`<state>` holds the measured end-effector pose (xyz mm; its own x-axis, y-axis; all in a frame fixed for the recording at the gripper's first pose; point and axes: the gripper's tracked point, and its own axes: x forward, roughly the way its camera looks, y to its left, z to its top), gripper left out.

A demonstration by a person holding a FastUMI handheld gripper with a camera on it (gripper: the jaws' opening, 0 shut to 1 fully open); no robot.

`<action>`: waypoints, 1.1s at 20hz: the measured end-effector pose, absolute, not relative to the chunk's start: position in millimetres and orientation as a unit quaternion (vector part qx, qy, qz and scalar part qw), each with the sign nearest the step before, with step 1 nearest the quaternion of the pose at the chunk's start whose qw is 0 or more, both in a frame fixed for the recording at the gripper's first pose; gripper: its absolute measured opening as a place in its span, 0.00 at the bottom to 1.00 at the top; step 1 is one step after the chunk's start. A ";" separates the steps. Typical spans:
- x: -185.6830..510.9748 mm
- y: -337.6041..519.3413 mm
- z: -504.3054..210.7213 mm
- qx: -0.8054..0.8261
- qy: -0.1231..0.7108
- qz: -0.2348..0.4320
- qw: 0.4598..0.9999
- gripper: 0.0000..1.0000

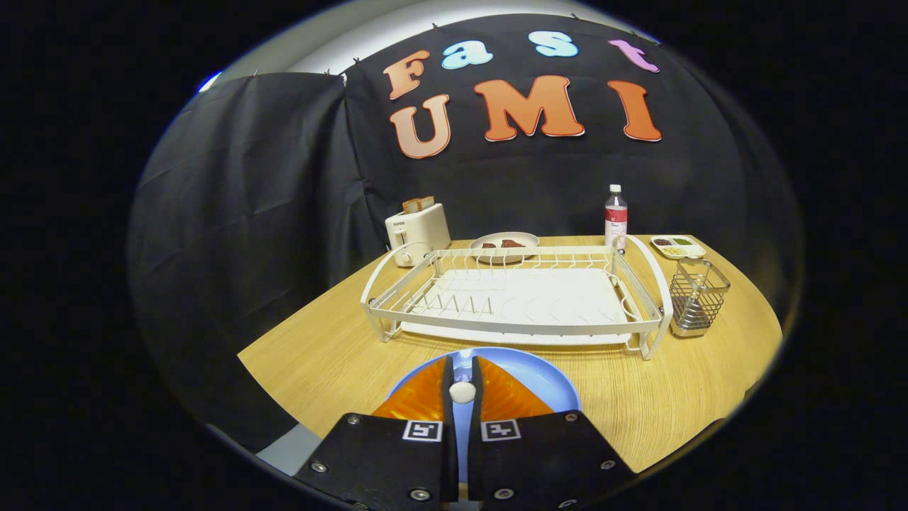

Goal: Take the plate from the dish rack, then take the spoon from the basket and place it into the plate.

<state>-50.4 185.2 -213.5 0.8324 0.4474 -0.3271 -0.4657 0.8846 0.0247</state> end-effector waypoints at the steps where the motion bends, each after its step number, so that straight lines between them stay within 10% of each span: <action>1: -50.0 184.1 -215.9 -0.028 0.167 0.239 0.956 0.07; 7: -52.4 163.8 -212.8 -0.024 0.188 0.226 0.956 0.32; 14: -44.2 111.9 -164.2 -0.022 0.170 0.165 0.971 0.87; 22: -29.5 26.6 -88.8 -0.022 0.122 0.070 0.990 0.98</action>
<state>-29.5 26.6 -88.8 0.9605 0.1340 -0.2439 -0.1445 0.9892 -0.0256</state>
